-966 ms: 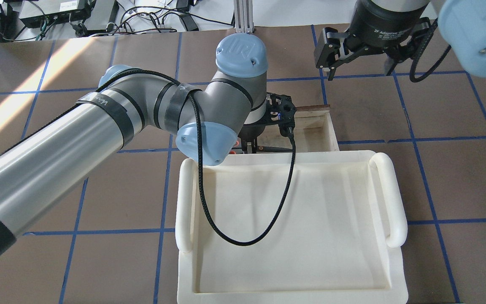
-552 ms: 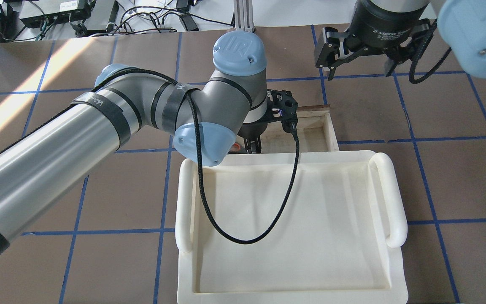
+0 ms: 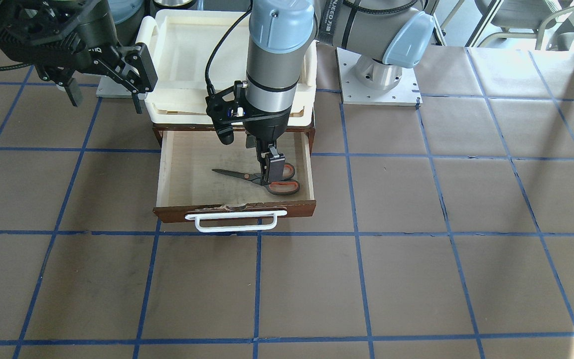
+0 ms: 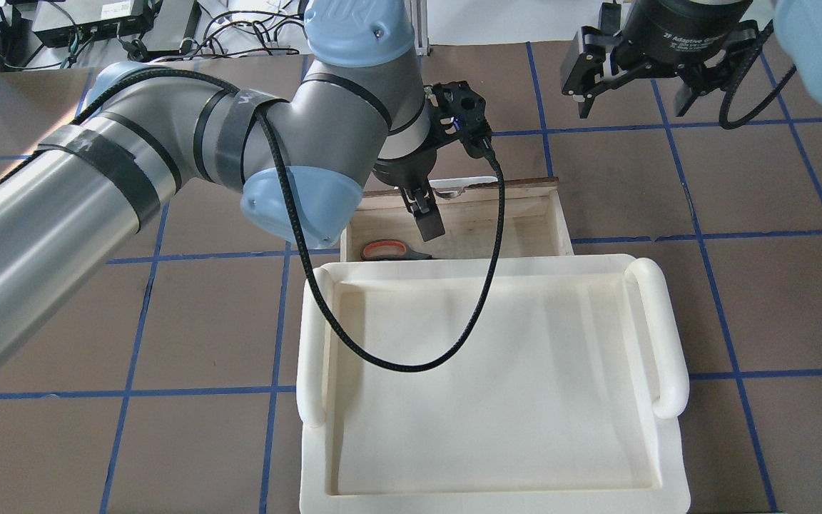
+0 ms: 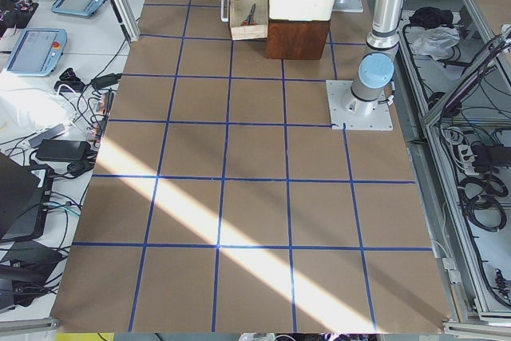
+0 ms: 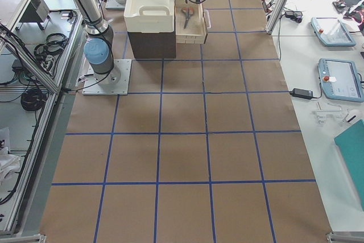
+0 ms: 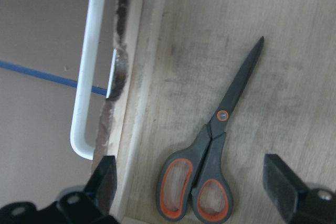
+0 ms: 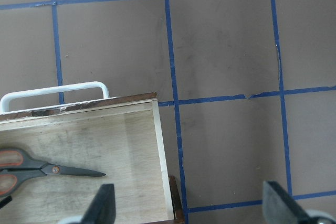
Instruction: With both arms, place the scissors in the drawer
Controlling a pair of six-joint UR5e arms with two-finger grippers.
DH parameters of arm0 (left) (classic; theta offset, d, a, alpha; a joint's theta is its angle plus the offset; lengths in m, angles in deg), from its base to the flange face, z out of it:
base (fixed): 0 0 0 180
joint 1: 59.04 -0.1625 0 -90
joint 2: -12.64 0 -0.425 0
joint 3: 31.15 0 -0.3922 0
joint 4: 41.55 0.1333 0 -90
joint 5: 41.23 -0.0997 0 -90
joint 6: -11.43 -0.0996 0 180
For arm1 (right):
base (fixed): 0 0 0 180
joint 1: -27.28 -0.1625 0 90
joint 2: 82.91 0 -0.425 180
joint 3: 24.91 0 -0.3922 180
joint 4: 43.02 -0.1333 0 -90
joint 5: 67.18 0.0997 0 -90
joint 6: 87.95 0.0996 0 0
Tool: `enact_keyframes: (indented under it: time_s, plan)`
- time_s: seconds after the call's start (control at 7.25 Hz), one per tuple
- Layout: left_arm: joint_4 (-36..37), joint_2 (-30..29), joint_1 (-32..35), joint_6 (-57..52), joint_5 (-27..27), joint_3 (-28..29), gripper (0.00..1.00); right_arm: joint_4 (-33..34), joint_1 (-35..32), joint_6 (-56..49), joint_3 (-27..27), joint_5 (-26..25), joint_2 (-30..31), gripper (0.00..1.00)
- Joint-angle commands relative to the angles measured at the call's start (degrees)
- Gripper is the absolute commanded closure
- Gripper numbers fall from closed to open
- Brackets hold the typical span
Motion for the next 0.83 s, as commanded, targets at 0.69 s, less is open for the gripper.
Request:
enact_keyframes:
  time_s: [0.69]
  plan:
    - [-18.53, 8.93, -18.99, 40.21, 0.17, 6.76, 0.00, 1.05, -2.51, 0.64, 1.45, 0.37, -0.28, 0.00]
